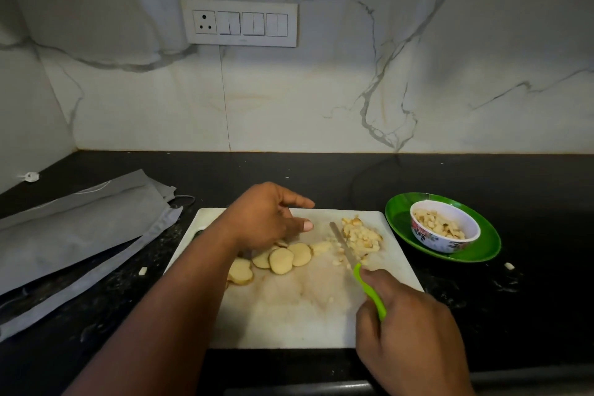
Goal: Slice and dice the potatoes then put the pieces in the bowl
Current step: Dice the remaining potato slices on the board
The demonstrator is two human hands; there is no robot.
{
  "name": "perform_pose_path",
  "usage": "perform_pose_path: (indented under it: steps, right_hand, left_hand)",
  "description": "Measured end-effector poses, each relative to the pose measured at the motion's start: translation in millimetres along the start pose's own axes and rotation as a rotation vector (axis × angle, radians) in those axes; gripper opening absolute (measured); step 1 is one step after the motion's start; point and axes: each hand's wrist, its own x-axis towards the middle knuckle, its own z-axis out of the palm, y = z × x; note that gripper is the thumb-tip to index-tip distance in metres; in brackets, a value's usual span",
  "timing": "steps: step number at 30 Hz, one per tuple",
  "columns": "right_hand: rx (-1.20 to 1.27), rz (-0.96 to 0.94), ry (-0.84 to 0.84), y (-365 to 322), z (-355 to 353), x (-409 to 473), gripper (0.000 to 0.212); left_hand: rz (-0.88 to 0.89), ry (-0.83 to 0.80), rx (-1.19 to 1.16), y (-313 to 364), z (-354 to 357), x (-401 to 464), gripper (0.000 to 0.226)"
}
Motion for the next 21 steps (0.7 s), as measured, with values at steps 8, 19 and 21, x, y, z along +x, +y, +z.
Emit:
perform_pose_path:
  steps: [8, 19, 21]
  right_hand:
    - [0.054, -0.065, 0.099, 2, 8, -3, 0.042]
    - [0.246, -0.058, 0.149, 10, 9, -7, 0.038]
    - [0.353, -0.045, 0.156, 13, 9, -6, 0.030]
  left_hand:
    - [0.038, -0.008, 0.133, 3, 7, -1, 0.035]
    - [0.111, -0.081, 0.102, 11, 36, 2, 0.003]
    - [0.126, -0.093, 0.115, 10, 36, 3, 0.002]
